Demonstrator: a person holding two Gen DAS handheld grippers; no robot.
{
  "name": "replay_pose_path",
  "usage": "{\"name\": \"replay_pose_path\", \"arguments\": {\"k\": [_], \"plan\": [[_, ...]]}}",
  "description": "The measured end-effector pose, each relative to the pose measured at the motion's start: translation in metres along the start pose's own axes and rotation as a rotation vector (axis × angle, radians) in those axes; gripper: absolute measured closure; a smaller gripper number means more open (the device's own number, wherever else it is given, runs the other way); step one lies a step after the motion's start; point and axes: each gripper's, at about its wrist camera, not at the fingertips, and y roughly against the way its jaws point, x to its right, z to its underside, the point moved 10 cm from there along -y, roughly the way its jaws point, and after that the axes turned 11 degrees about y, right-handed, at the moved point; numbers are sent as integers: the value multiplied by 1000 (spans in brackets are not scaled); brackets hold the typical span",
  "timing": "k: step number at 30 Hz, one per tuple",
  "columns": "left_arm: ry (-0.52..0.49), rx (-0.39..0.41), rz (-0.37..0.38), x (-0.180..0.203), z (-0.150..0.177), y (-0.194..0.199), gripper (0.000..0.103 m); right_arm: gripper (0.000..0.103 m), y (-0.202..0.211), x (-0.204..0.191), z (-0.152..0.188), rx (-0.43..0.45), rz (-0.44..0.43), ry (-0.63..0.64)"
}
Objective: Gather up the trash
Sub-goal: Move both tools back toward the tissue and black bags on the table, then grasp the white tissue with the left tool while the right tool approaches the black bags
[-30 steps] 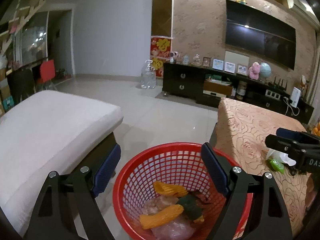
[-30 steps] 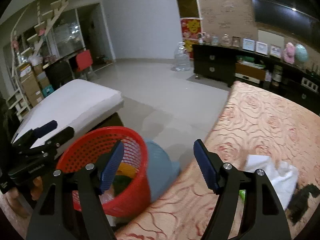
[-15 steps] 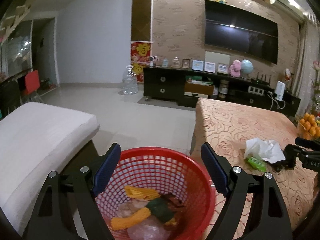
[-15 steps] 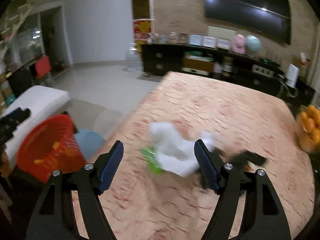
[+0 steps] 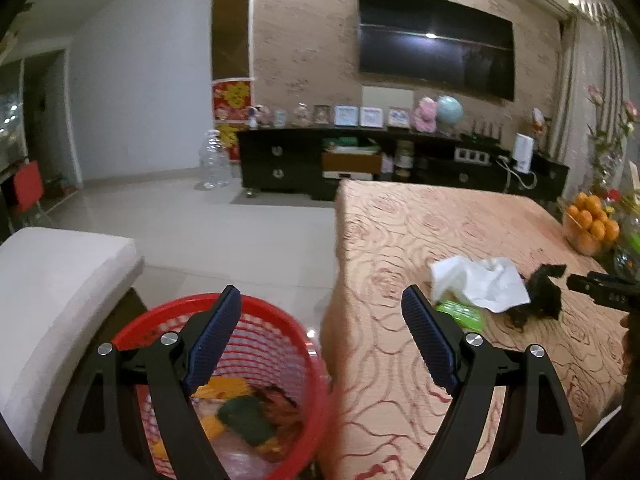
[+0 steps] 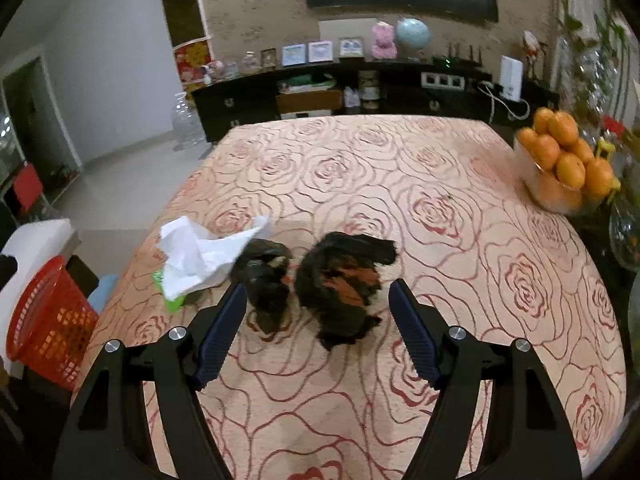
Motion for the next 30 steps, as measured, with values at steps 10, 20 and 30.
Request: {"name": "replay_pose_path", "arguments": {"k": [10,20,30], "plan": [[-47,-88,91,56,4,-27,24,27,-1,20,7,-2,-3,-54],[-134,-192,171,131,8,-90,19,26,-5,30,6,3,-22,-107],[-145,-327,230,174,38,-161,19,23,-19,38,14,-32,-34,-147]]}}
